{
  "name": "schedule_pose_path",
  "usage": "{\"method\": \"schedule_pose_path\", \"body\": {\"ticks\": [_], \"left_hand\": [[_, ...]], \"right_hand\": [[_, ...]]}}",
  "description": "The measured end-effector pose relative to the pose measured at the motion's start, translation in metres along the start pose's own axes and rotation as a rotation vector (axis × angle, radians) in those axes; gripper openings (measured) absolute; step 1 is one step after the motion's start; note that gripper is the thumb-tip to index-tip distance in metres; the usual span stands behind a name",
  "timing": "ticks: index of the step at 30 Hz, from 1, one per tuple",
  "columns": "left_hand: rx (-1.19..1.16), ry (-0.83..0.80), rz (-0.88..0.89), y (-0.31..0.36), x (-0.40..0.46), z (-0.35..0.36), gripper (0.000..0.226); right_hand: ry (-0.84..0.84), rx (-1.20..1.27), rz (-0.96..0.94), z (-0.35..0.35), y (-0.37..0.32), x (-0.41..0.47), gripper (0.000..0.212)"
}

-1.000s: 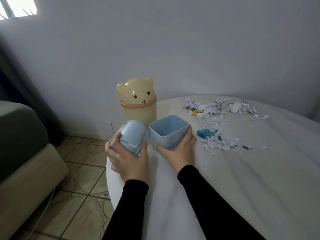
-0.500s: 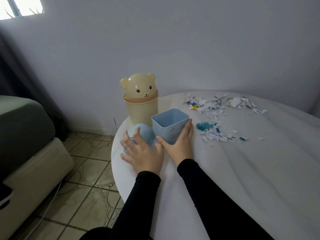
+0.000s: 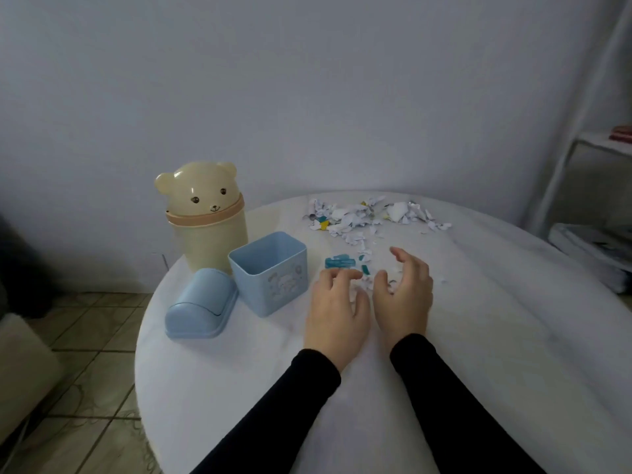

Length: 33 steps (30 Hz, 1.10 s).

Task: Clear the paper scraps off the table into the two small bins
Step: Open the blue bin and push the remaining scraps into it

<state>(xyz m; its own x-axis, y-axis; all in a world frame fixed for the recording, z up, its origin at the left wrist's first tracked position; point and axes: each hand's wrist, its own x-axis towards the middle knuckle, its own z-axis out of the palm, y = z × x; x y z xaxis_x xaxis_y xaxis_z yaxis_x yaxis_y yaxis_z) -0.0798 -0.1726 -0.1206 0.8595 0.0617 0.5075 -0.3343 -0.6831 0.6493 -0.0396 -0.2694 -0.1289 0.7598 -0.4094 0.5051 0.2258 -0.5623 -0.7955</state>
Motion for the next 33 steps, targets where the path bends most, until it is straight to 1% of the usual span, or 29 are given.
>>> {"method": "schedule_pose_path", "body": {"ticks": [4,7,10,12,14,16,18,20,22,24,26,28,29,31,32,33], "left_hand": [[-0.031,-0.159,-0.160,0.013,0.060,0.024,0.034],[-0.006,-0.217,-0.279,0.013,0.116,0.045,0.038],[0.059,-0.207,-0.348,-0.002,0.163,0.065,0.042],[0.148,-0.194,-0.404,-0.016,0.191,0.081,0.047],[0.228,-0.160,-0.463,-0.030,0.214,0.091,0.052],[0.271,-0.090,-0.520,-0.043,0.234,0.100,0.054],[0.313,-0.036,-0.577,-0.058,0.253,0.104,0.058],[0.354,-0.024,-0.622,-0.073,0.270,0.105,0.063],[0.406,-0.046,-0.636,-0.088,0.287,0.104,0.066],[0.452,-0.082,-0.642,-0.102,0.302,0.099,0.068],[0.452,-0.135,-0.672,-0.118,0.314,0.096,0.070],[0.438,-0.203,-0.712,-0.133,0.321,0.099,0.075],[0.443,-0.237,-0.704,-0.138,0.323,0.101,0.078],[0.428,-0.250,-0.614,-0.144,0.328,0.107,0.081],[0.413,-0.242,-0.550,-0.143,0.330,0.110,0.080],[0.402,-0.242,-0.497,-0.141,0.333,0.114,0.078]], "right_hand": [[-0.132,-0.219,0.094,-0.015,0.025,0.055,0.038],[-0.233,-0.316,0.141,-0.007,0.037,0.103,0.039],[-0.308,-0.443,0.074,0.013,0.046,0.144,0.042],[-0.336,-0.505,0.014,0.030,0.055,0.172,0.043],[-0.331,-0.524,-0.011,0.045,0.064,0.194,0.045],[-0.325,-0.557,-0.003,0.057,0.073,0.215,0.049],[-0.361,-0.590,0.089,0.067,0.080,0.234,0.059],[-0.401,-0.586,0.236,0.075,0.087,0.247,0.072],[-0.438,-0.531,0.349,0.082,0.095,0.258,0.080],[-0.465,-0.464,0.382,0.091,0.102,0.269,0.081],[-0.468,-0.427,0.357,0.101,0.107,0.279,0.078],[-0.465,-0.491,0.276,0.113,0.108,0.286,0.070],[-0.452,-0.599,0.189,0.117,0.106,0.288,0.065],[-0.375,-0.810,-0.038,0.127,0.101,0.292,0.058],[-0.344,-0.853,-0.142,0.132,0.097,0.296,0.057],[-0.353,-0.861,-0.220,0.138,0.093,0.301,0.057]]}}
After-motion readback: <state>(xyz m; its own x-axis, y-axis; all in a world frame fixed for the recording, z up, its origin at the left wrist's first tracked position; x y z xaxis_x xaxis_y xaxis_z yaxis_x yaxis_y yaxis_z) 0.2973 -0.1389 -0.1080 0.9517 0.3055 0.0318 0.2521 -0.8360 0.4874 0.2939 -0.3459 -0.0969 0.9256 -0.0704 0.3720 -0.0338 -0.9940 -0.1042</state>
